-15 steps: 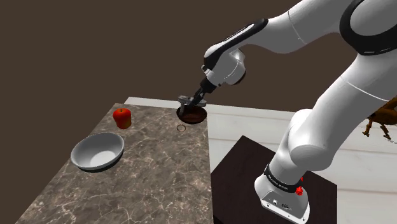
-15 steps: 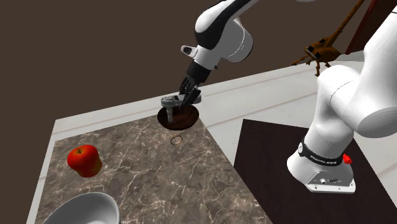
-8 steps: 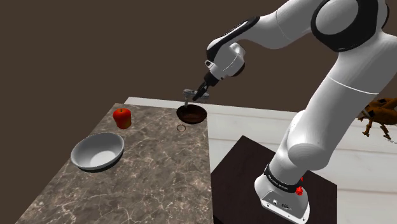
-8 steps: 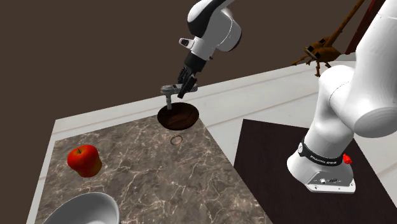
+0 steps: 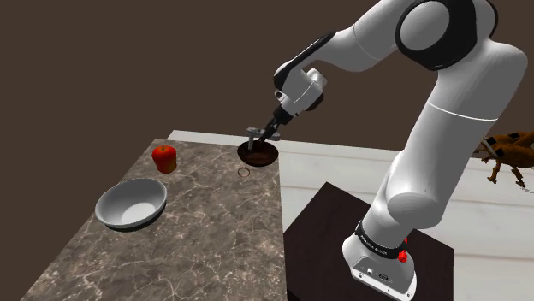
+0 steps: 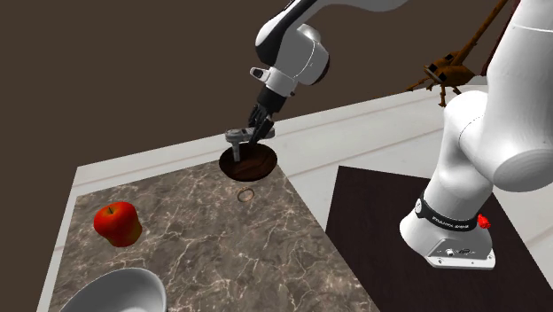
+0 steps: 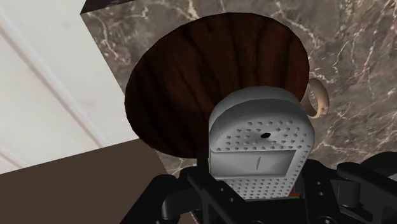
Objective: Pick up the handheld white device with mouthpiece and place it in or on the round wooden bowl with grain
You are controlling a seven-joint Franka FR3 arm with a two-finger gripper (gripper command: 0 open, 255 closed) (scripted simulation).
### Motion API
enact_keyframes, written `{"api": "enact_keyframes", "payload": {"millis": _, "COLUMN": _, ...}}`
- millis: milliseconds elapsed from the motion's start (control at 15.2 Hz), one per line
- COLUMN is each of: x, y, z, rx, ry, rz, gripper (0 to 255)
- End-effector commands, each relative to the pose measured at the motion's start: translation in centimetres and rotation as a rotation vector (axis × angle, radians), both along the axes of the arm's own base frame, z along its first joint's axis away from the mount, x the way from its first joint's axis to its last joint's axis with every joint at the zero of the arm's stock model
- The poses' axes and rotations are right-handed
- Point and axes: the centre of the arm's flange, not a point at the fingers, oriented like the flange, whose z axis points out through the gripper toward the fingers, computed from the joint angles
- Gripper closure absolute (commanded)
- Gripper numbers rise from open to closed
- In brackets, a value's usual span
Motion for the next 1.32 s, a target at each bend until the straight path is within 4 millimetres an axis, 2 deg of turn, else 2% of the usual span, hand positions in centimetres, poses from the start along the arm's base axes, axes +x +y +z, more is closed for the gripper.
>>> {"api": "enact_keyframes", "payload": {"millis": 0, "x": 0.0, "y": 0.0, "z": -1.0, "rx": 0.000, "ry": -0.001, "rz": 0.000, "gripper": 255}}
{"api": "enact_keyframes", "payload": {"millis": 396, "x": 0.0, "y": 0.0, "z": -4.2, "rx": 0.000, "ry": -0.001, "rz": 0.000, "gripper": 255}}
{"api": "enact_keyframes", "payload": {"millis": 858, "x": 0.0, "y": 0.0, "z": -4.2, "rx": 0.000, "ry": -0.001, "rz": 0.000, "gripper": 255}}
{"api": "enact_keyframes", "payload": {"millis": 924, "x": 0.0, "y": 0.0, "z": -4.2, "rx": 0.000, "ry": -0.001, "rz": 0.000, "gripper": 0}}
{"api": "enact_keyframes", "payload": {"millis": 1254, "x": 0.0, "y": 0.0, "z": -4.2, "rx": 0.000, "ry": -0.001, "rz": 0.000, "gripper": 0}}
